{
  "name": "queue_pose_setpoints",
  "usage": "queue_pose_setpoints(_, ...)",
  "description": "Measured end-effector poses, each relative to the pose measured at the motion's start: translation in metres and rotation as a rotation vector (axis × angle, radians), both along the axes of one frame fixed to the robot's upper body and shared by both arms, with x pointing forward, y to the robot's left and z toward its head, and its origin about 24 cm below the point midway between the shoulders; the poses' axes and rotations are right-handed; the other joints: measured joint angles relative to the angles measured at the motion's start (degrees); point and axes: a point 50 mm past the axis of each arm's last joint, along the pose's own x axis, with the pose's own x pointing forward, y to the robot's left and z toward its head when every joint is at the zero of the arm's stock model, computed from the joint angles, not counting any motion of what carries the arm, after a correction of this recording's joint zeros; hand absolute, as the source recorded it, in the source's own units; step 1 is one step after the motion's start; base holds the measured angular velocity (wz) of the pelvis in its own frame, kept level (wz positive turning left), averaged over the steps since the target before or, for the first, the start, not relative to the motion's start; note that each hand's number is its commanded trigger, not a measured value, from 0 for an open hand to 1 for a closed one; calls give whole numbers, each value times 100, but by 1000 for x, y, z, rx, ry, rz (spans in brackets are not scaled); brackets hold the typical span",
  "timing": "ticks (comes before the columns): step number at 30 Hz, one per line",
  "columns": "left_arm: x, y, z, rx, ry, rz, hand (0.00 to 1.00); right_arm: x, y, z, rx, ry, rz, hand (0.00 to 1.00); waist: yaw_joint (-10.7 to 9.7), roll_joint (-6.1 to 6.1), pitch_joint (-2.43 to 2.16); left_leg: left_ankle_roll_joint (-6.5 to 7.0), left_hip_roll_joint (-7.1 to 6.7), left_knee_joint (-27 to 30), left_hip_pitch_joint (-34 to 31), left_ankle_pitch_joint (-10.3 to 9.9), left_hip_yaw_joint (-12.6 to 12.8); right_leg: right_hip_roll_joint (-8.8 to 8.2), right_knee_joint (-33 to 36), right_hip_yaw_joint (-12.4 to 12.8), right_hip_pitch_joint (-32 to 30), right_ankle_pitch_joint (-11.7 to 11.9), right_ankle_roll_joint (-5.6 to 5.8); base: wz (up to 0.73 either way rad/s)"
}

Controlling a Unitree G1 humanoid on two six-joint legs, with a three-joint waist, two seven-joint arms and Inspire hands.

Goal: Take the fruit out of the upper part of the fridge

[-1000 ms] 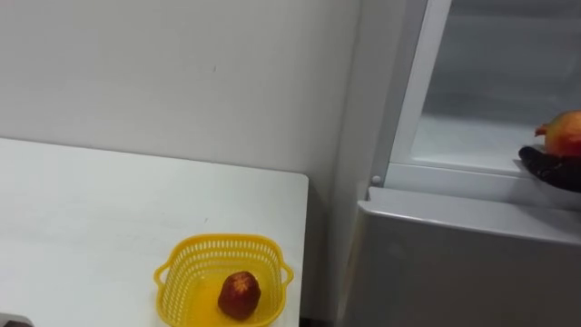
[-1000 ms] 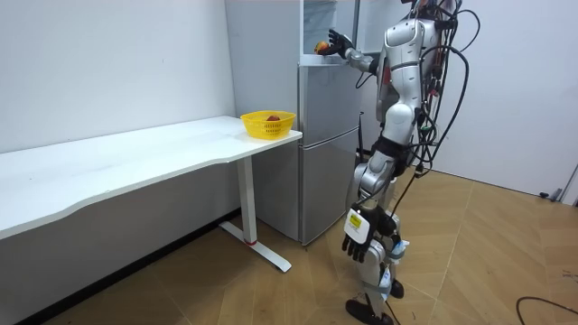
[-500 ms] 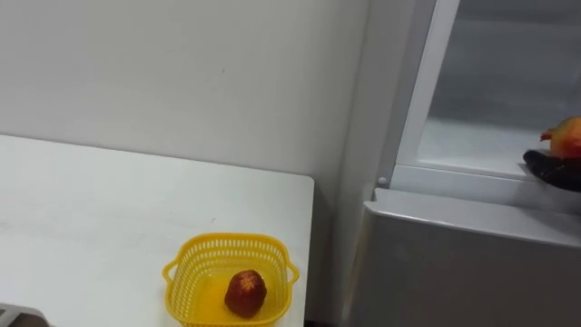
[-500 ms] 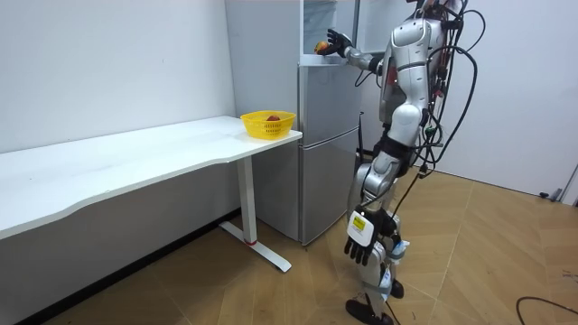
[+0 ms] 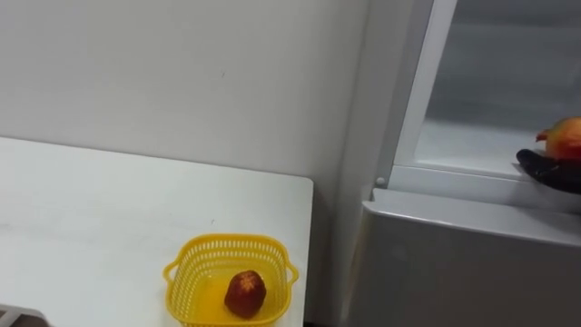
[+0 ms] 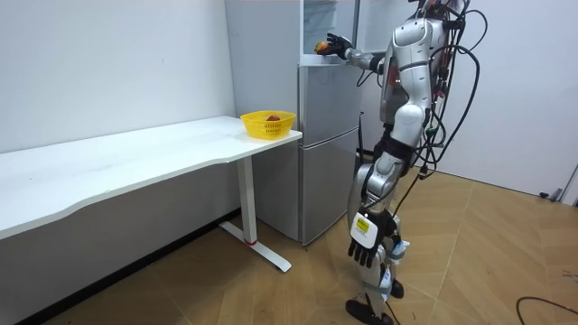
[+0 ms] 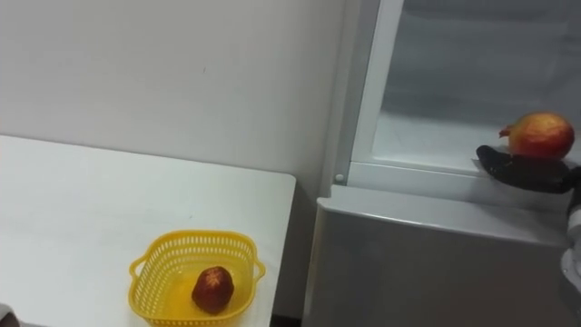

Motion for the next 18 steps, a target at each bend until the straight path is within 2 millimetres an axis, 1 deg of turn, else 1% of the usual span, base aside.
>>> queue_pose_setpoints(4, 3, 2, 1, 6, -15, 12, 0, 1, -3, 0, 0, 23, 28, 0, 9, -8, -3, 0, 1, -13, 3, 0, 2, 0, 22, -1, 2, 0, 0, 0)
queue_pose_setpoints(8, -1, 4, 2, 18, -8, 29, 0, 0, -6, 0, -9, 49, 55, 0, -2, -45, -2, 1, -1, -28, -2, 0, 1, 0, 15, -1, 19, -1, 1, 0)
queue_pose_setpoints(11, -2, 5, 2, 24, -2, 32, 0, 0, -12, -6, -1, 88, 60, 0, 9, -130, -8, 2, -1, 0, 8, 1, -1, 0, 15, -1, 46, -2, 0, 0)
queue_pose_setpoints(13, -2, 6, 2, 25, -2, 31, 0, 1, -14, -9, 10, 109, 60, 0, 9, -169, 7, 2, -3, 20, 6, 1, -1, -1, 15, 0, 53, -2, 0, 0)
queue_pose_setpoints(15, -2, 7, 3, 29, 1, 32, 0, 0, -17, -15, 20, 133, 56, 0, 18, -248, 18, 2, -2, 31, 4, 1, -7, 1, 17, 0, 62, -1, 0, 0)
queue_pose_setpoints(18, -3, 7, 3, 29, 6, 32, 0, 0, -17, -17, 21, 148, 66, 0, 20, -266, 19, 4, -5, 27, -3, -3, -18, 2, 22, -3, 72, -1, 0, 0)
